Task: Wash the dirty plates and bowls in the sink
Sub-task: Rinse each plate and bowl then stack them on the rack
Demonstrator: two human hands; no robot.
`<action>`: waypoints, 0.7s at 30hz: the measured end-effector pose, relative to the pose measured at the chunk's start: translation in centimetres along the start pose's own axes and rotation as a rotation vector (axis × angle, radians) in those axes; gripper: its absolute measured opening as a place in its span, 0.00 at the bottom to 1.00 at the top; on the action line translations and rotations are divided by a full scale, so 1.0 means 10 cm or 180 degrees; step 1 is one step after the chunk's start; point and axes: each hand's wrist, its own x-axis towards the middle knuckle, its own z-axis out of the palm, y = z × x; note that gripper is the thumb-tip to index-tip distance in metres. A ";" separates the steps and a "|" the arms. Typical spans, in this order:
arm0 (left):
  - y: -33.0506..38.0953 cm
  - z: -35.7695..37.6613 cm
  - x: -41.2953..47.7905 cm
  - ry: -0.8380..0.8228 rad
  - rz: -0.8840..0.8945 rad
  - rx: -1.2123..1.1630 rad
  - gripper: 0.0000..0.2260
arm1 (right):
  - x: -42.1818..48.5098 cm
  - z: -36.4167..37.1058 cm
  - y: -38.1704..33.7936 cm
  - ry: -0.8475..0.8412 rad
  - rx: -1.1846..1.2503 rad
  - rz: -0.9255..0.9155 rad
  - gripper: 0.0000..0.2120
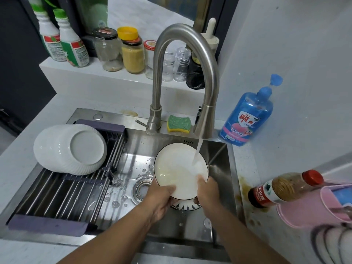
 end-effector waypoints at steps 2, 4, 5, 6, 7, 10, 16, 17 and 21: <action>0.07 -0.06 0.00 0.0011 0.0087 0.0258 0.13 | 0.08 -0.07 -0.06 0.0038 -0.0429 -0.0365 0.09; 0.16 -0.13 0.00 -0.0061 0.0081 0.0540 0.11 | 0.20 -0.14 -0.15 0.0018 -0.0926 -0.0674 0.12; 0.21 -0.16 -0.02 -0.0104 0.0060 0.0643 0.10 | 0.25 -0.18 -0.20 -0.0047 -0.1140 -0.0774 0.13; 0.26 -0.18 -0.03 -0.0135 0.0044 0.0712 0.08 | 0.28 -0.20 -0.26 -0.0144 -0.1305 -0.0824 0.14; 0.31 -0.20 -0.02 -0.0162 0.0031 0.0750 0.08 | 0.31 -0.22 -0.30 -0.0241 -0.1396 -0.0851 0.15; 0.38 -0.20 0.00 -0.0174 0.0063 0.0706 0.09 | 0.34 -0.20 -0.32 -0.0283 -0.1290 -0.0807 0.17; 0.02 -0.04 -0.15 0.0031 0.0295 0.0128 0.19 | 0.20 0.15 -0.02 0.0139 -0.0117 -0.0104 0.16; 0.00 -0.04 -0.16 0.0033 0.0311 0.0098 0.22 | 0.18 0.17 -0.01 0.0133 -0.0105 -0.0143 0.14; 0.10 -0.13 -0.10 0.0015 0.0231 0.0126 0.19 | 0.20 0.04 -0.10 0.0185 -0.1176 -0.1092 0.21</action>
